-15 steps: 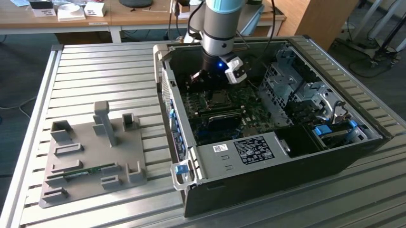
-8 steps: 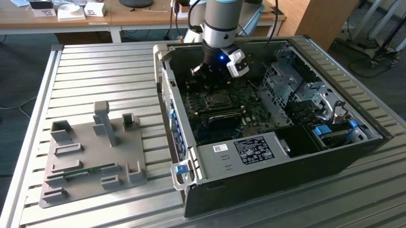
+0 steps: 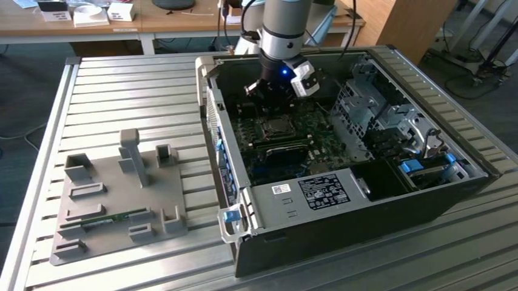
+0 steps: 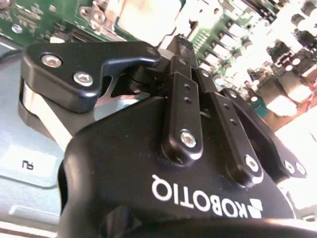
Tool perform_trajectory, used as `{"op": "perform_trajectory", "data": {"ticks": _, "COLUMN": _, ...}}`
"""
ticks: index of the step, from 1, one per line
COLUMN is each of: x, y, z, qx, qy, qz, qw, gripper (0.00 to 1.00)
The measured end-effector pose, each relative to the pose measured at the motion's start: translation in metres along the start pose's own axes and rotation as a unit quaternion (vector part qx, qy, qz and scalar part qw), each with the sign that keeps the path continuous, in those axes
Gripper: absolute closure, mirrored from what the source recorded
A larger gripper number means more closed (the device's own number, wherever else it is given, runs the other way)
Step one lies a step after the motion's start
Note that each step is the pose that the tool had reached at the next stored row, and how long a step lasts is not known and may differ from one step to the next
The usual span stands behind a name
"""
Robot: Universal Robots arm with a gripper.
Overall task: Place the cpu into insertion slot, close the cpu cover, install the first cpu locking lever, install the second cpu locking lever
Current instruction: 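Close the cpu cover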
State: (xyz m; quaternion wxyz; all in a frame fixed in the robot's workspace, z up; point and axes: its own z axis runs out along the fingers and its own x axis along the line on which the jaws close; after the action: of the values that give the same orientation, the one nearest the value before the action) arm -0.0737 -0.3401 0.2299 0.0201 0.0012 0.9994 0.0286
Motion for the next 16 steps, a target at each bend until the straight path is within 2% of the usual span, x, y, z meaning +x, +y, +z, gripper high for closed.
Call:
{"op": "perform_trajectory", "data": {"ticks": 5, "x": -0.0137, "y": 0.0000, "z": 0.0013, "qx": 0.0000, "qy": 0.0000, "qz": 0.000, "qw": 1.0000, "gripper": 0.89}}
{"op": "perform_trajectory", "data": {"ticks": 9, "x": -0.0203, "y": 0.0000, "z": 0.0018, "qx": 0.0000, "qy": 0.0000, "qz": 0.000, "qw": 1.0000, "gripper": 0.89}}
{"op": "perform_trajectory", "data": {"ticks": 16, "x": -0.0215, "y": -0.0006, "z": 0.0019, "qx": 0.0000, "qy": 0.0000, "qz": 0.000, "qw": 1.0000, "gripper": 0.89}}
